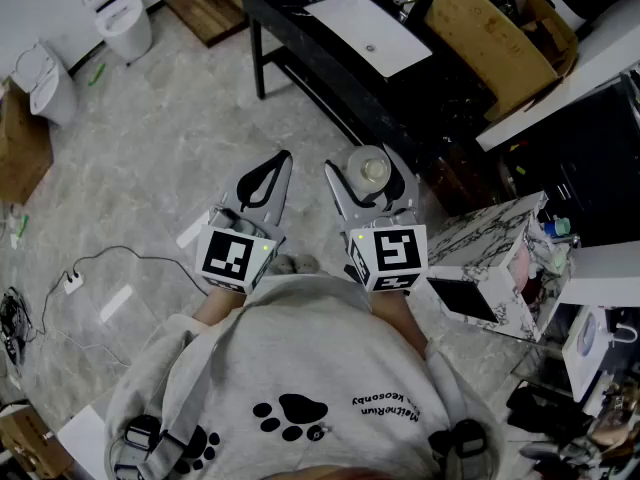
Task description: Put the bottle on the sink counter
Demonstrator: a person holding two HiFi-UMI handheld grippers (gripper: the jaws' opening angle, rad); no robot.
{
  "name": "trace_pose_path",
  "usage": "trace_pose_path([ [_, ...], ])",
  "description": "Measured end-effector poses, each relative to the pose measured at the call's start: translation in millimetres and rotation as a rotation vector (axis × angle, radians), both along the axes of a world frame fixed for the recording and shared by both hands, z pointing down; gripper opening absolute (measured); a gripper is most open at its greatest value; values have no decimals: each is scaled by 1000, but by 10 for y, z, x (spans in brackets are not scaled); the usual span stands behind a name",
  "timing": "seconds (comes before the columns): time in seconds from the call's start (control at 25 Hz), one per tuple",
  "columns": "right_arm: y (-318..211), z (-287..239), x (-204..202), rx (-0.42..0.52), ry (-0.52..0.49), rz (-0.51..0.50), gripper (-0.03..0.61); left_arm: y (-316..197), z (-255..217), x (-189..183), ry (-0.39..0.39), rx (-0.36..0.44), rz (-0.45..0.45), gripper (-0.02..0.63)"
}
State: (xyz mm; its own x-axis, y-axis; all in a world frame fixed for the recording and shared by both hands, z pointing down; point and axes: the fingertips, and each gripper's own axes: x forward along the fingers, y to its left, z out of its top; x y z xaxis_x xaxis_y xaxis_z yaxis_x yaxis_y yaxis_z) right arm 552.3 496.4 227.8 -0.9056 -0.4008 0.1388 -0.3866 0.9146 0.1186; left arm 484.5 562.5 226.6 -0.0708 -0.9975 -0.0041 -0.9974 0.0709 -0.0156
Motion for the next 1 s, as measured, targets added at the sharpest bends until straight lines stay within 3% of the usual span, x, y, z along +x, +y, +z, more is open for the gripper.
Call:
trace_pose_path([
  [0.12,29,-5,-19,7,3,2,336,12,-75,-50,-20,40,-9,2],
  [0.36,55,-3,-94,23,9,5,336,26,-54,-109,-11,45,-1,2],
  [0.6,64,-6,-230,-21,-36,8,336,40,-18,-233,-12,52,8,2],
  [0.88,59,75,-347,-48,-40,18,336,41,69,-395,9,52,14,2],
  [1.0,-21,122,-418,-57,-37,17,336,-7,141,-470,33,5,11,2],
])
